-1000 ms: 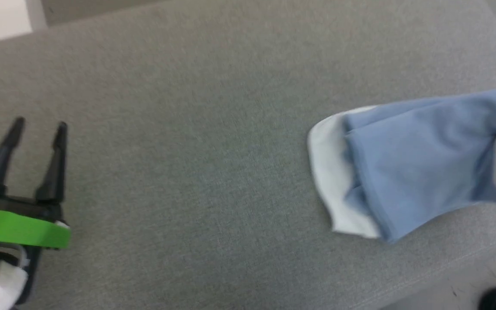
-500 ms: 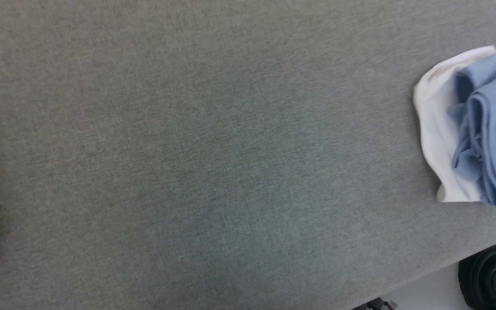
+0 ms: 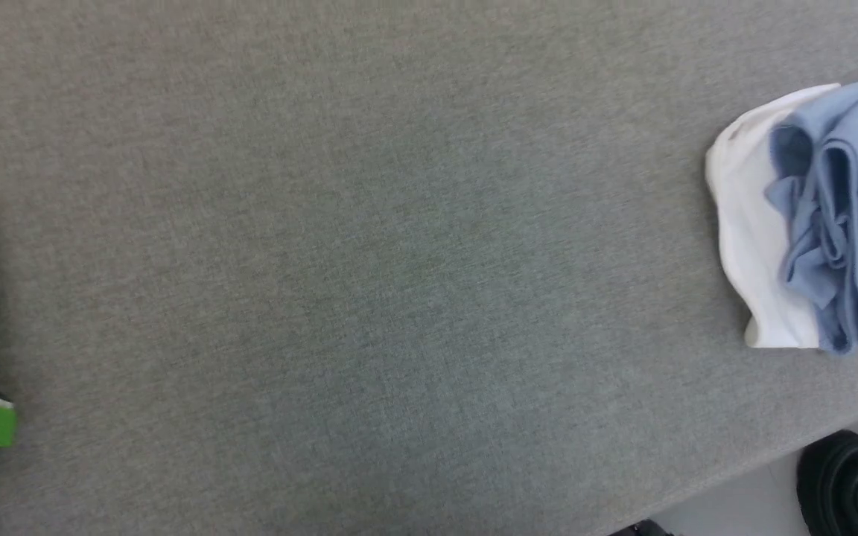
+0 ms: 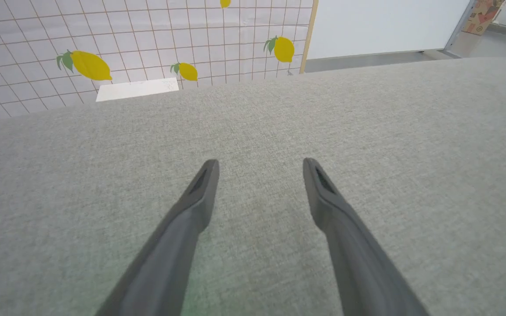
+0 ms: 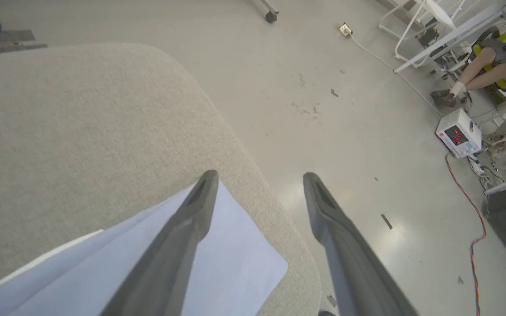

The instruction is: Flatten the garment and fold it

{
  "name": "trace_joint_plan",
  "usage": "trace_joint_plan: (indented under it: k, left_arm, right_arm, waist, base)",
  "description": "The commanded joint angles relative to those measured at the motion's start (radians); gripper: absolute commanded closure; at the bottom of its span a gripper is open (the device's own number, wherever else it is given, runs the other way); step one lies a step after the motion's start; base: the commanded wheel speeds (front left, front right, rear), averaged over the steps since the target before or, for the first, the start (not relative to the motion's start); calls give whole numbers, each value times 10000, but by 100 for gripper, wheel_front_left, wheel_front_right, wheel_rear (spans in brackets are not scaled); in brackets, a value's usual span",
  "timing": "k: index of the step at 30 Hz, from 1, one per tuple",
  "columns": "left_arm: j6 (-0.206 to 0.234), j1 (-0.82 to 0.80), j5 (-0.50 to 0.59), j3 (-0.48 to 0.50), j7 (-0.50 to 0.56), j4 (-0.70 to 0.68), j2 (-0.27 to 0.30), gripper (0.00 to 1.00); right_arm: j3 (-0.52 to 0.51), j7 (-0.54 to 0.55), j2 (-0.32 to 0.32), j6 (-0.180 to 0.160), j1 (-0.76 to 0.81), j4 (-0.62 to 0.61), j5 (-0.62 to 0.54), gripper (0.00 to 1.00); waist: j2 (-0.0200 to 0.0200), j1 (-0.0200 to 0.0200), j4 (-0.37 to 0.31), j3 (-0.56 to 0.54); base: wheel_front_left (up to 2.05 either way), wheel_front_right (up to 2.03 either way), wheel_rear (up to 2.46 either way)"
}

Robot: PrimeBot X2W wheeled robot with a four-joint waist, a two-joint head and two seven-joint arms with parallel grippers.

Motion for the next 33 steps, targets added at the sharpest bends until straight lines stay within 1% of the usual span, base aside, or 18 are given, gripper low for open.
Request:
trace_joint_plan:
  k: [1, 5, 8, 10, 12, 13, 16, 17, 19, 22, 26, 29, 33]
  left_arm:
    - [75, -90, -5, -128, -196, 197, -206, 0]
    - [209, -339, -42, -478, -568, 889, -735, 0]
    - [313, -479, -59, -674, -798, 1396, -1083, 0]
    - [430, -510, -55, -724, -945, 1682, -1304, 0]
    - [521, -504, -59, -791, -1061, 1954, -1524, 0]
    - [556, -506, -50, -844, -1133, 2088, -1652, 0]
    - [642, -498, -23, -980, -1241, 2384, -1924, 0]
    - [673, -492, 1, -1036, -1279, 2497, -2021, 0]
    - [762, -466, 42, -1092, -1339, 2637, -2190, 0]
    - [852, -454, 124, -1224, -1410, 2808, -2424, 0]
    - [931, -455, 286, -1397, -1469, 3014, -2602, 0]
    - [984, -481, 414, -1526, -1492, 3129, -2688, 0]
    - [1098, -489, 705, -1716, -1512, 3306, -2706, 0]
  right_arm:
    - [428, -266, -61, -17, -257, -195, 245, 0]
    - [1899, -1077, -447, -17, -334, -580, 884, 0]
    - [2764, -1832, -440, -17, -510, -759, 1263, 0]
    - [3149, -2517, -233, -17, -651, -721, 1637, 0]
    - [3696, -3158, -113, -17, -702, -607, 1682, 0]
    - [3793, -3561, 130, -17, -729, -517, 1788, 0]
    - [4232, -4666, 575, -17, -581, -406, 1983, 0]
    - [4388, -5137, 798, -17, -445, -375, 2109, 0]
    - [4748, -5888, 1032, -17, -55, -326, 2154, 0]
    - [5025, -6915, 1505, -17, 756, -232, 2193, 0]
    - [4905, -8028, 2081, -17, 1853, -65, 2298, 0]
    - [4825, -8478, 2260, -17, 2620, 59, 2341, 0]
    - [4574, -9014, 2326, -17, 3521, 339, 2577, 0]
  waist:
    - [36, -1, 178, -897]
    - [36, -1, 441, -1951]
    - [36, -1, 636, -2700]
    - [36, -1, 751, -3197]
    - [36, -1, 912, -3713]
    - [36, -1, 1035, -4006]
    - [36, -1, 1350, -4556]
    - [36, -1, 1483, -4781]
    - [36, -1, 1706, -5086]
    - [36, -1, 2099, -5489]
    - [36, -1, 2568, -5811]
    - [36, -1, 2864, -5903]
    - [36, -1, 3142, -5989]
  base:
    - [0, 0, 0]
    - [0, 0, 0]
    - [0, 0, 0]
    - [0, 0, 0]
    - [0, 0, 0]
    - [0, 0, 0]
    - [0, 0, 0]
    - [0, 0, 0]
    - [0, 0, 0]
    - [0, 0, 0]
    - [0, 0, 0]
    - [0, 0, 0]
    - [0, 0, 0]
